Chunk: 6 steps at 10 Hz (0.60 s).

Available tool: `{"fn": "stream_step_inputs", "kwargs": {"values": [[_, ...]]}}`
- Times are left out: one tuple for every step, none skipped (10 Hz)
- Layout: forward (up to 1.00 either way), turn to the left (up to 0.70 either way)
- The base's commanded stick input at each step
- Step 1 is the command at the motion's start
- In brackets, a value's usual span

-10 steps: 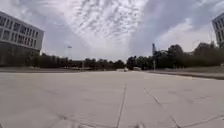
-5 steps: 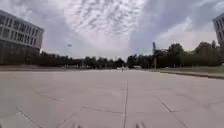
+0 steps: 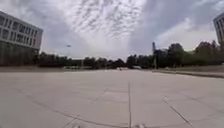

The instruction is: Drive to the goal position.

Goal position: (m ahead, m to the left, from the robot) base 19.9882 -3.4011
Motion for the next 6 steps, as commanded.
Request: {"fn": "stream_step_inputs", "kwargs": {"values": [[0.70,-0.14],[0.70,-0.14],[0.70,-0.14],[0.70,-0.14],[0.70,-0.14],[0.70,-0.14]]}}
